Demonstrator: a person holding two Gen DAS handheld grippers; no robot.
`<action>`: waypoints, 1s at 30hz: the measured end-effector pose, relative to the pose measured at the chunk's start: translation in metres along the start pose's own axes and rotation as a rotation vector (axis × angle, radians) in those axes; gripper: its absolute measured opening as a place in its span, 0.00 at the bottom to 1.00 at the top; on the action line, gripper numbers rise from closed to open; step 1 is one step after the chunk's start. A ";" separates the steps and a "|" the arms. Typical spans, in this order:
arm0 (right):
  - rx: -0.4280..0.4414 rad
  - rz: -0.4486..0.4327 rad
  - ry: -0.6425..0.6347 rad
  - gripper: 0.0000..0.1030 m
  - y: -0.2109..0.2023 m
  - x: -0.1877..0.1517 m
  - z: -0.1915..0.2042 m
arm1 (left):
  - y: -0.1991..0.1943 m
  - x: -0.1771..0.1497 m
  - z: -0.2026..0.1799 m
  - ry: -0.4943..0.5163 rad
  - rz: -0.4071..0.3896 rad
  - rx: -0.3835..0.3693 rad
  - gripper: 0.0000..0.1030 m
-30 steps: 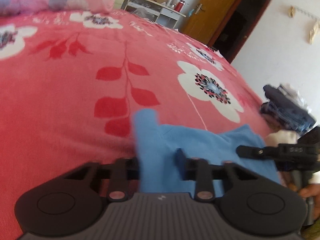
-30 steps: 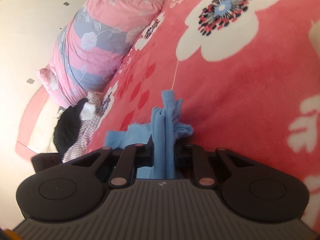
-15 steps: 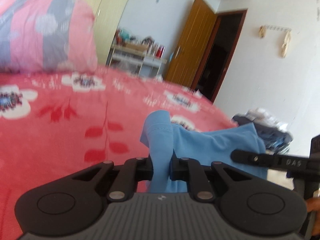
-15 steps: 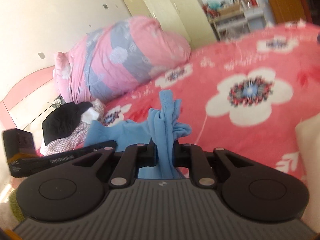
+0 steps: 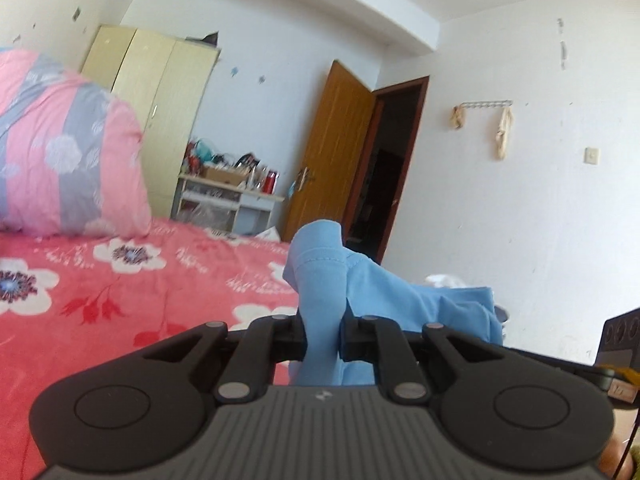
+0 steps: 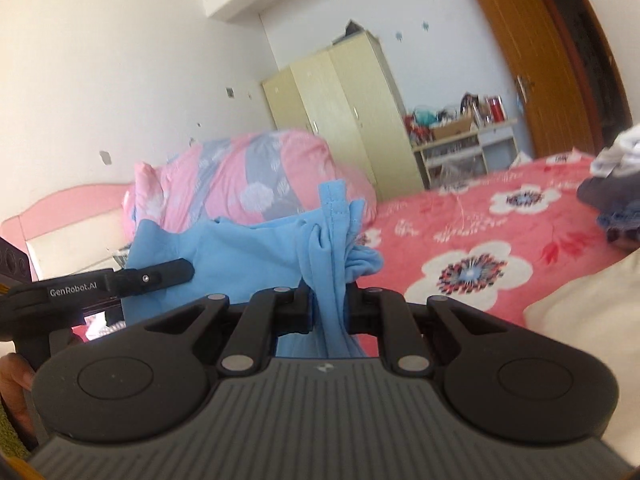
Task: Fold clothes
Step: 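Lift the blue shirt off the bed with both grippers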
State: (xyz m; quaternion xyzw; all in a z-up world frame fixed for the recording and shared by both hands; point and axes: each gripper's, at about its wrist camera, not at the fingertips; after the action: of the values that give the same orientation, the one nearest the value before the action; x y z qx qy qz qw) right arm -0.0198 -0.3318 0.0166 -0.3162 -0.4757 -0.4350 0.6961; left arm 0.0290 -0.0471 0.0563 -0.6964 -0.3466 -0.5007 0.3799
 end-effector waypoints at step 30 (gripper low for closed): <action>-0.254 -0.217 -0.191 0.10 -0.201 0.107 -0.061 | 0.019 0.009 -0.220 0.043 -0.064 -0.326 0.12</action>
State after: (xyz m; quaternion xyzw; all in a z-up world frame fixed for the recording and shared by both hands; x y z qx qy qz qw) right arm -0.1599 -0.5012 0.1010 -0.3881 -0.5120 -0.5322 0.5513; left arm -0.0477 -0.2476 0.1075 -0.7266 -0.2743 -0.5769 0.2530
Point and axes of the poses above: each gripper's, at about its wrist camera, not at the fingertips, and y roughly the way its jaws point, z to its left, x to its top, and after that the axes turned 12 degrees about x, right-handed
